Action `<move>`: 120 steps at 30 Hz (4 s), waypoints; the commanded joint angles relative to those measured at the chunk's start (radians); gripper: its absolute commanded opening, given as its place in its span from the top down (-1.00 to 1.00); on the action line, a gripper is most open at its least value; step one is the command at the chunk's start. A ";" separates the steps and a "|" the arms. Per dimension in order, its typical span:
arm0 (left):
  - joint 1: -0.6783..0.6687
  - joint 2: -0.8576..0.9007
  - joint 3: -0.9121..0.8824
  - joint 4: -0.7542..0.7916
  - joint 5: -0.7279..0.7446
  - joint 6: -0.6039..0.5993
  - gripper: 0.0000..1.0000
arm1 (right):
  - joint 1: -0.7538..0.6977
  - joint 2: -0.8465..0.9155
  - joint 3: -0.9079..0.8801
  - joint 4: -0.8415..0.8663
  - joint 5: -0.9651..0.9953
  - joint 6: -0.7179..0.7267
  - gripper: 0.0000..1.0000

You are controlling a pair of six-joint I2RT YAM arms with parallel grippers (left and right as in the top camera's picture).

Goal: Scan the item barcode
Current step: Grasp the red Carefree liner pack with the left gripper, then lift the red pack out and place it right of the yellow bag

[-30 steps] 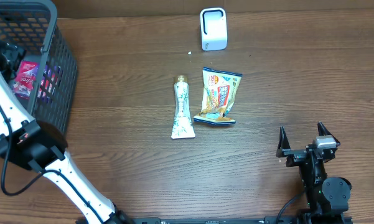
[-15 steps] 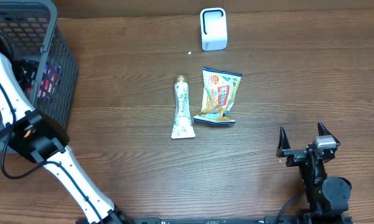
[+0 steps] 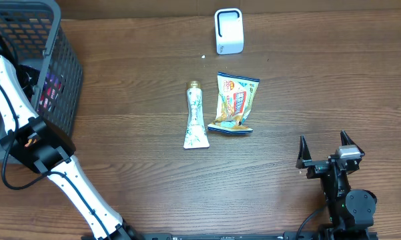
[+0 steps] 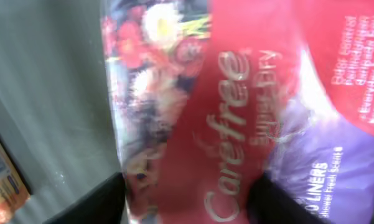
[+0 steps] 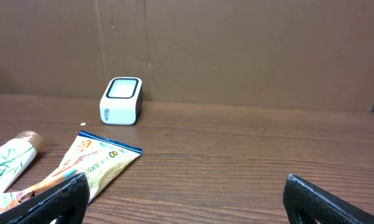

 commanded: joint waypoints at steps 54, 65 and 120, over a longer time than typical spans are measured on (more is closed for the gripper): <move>0.005 -0.177 0.005 0.008 0.040 0.109 0.92 | 0.005 -0.010 -0.010 0.006 0.003 0.003 -1.00; -0.003 -0.496 0.013 0.028 0.032 0.112 0.92 | 0.005 -0.010 -0.010 0.006 0.003 0.003 -1.00; 0.045 0.038 -0.096 0.063 0.162 0.147 -0.18 | 0.005 -0.010 -0.010 0.006 0.003 0.003 -1.00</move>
